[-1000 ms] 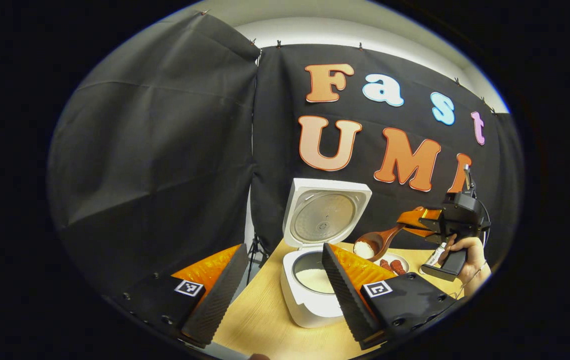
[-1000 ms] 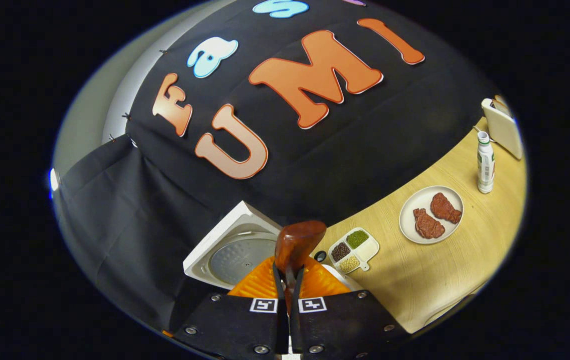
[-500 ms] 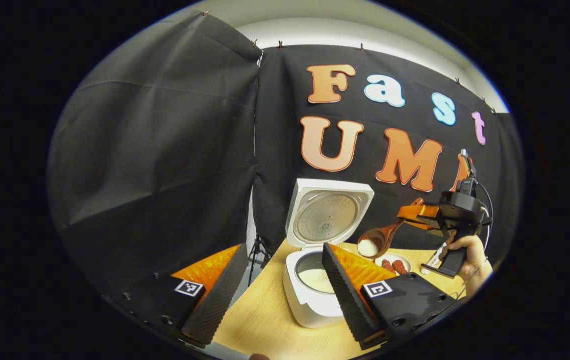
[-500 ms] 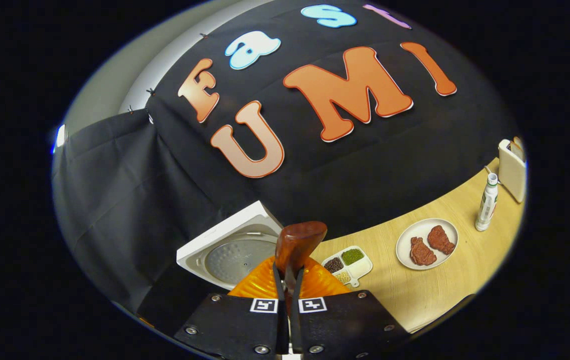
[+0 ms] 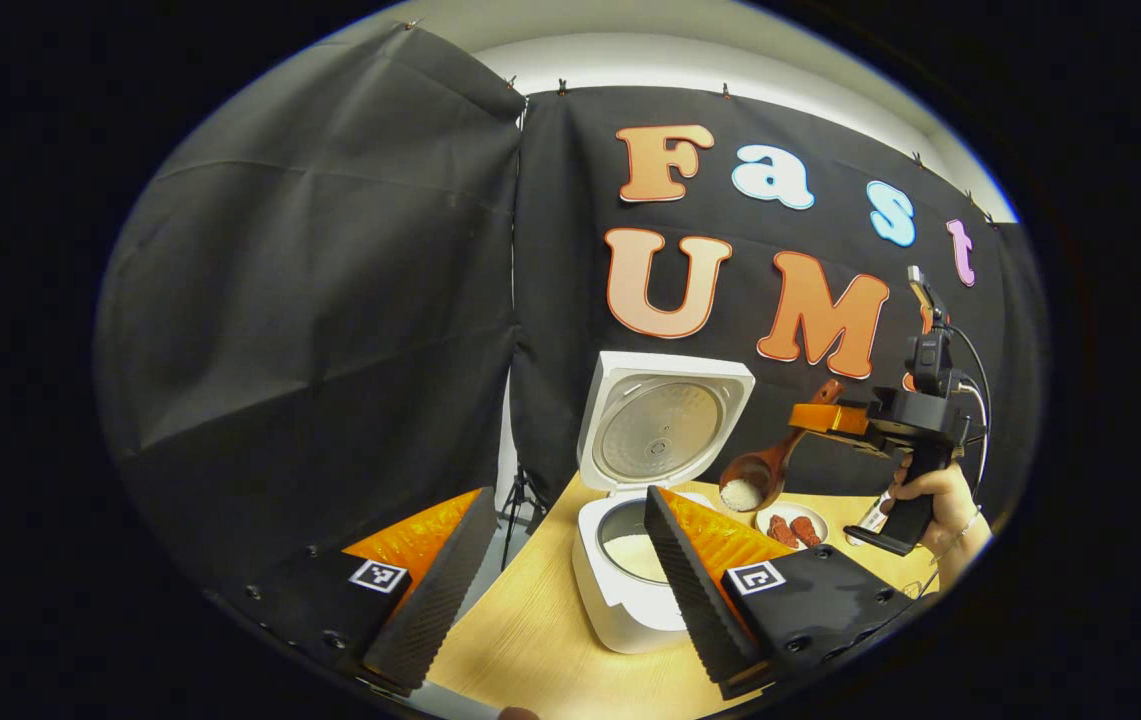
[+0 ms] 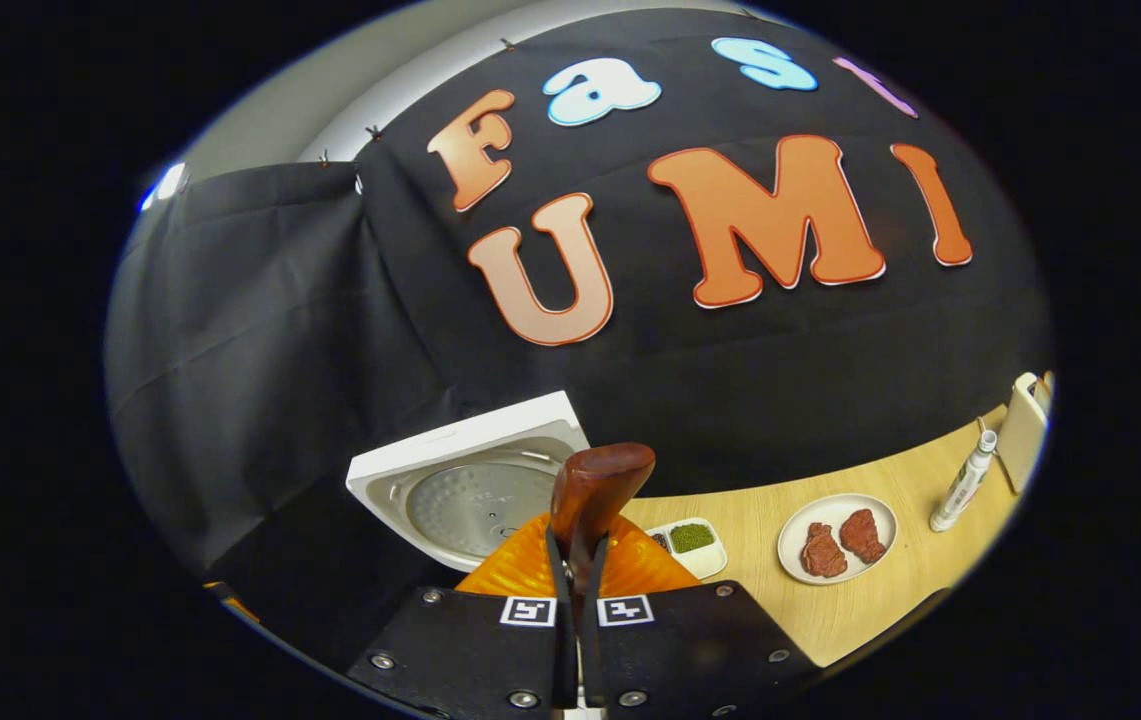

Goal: Close the left gripper, press the button to open the rice cooker; take a wooden spoon from the chopstick holder with the right hand, scoop a spoonful of rice and pour it into the rice cooker, then put the wooden spoon back into the chopstick holder.

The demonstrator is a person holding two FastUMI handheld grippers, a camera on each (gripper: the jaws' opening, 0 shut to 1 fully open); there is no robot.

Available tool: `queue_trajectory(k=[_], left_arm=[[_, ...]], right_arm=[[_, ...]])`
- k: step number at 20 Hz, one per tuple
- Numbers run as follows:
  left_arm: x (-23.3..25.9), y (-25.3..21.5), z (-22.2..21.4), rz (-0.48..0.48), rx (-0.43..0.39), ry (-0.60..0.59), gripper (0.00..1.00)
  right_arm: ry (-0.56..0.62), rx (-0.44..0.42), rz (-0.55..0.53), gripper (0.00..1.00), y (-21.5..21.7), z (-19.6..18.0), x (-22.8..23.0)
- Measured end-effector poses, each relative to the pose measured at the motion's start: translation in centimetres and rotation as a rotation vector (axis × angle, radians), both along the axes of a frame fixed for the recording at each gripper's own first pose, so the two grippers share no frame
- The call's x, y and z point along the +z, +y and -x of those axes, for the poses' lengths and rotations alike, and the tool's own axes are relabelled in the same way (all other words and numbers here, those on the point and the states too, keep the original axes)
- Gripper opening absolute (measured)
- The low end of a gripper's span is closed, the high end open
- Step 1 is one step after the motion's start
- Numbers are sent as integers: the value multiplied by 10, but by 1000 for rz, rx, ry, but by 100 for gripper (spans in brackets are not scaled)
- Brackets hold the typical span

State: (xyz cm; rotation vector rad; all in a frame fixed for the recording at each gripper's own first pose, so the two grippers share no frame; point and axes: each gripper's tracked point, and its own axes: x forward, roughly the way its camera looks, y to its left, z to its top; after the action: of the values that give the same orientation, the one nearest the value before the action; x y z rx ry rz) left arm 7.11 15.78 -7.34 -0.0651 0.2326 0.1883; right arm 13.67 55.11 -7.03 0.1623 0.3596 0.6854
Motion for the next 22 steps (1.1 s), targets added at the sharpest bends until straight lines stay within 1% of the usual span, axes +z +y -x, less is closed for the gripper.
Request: queue_trajectory(k=[4, 11, 16, 22], left_arm=[[-3, 4, -1, -3, 9, 5, 100], [-5, 7, -4, -1, 8, 11, 100], [-7, 10, -3, -2, 12, 16, 100], [-8, 11, -1, -12, 19, 20, 100]], right_arm=[[-82, 47, 70, 1, 9, 6, 3], [-174, 112, 134, 1, 25, 18, 7], [-228, 144, 178, 1, 30, 26, 6], [-294, 204, 238, 1, 35, 37, 0]])
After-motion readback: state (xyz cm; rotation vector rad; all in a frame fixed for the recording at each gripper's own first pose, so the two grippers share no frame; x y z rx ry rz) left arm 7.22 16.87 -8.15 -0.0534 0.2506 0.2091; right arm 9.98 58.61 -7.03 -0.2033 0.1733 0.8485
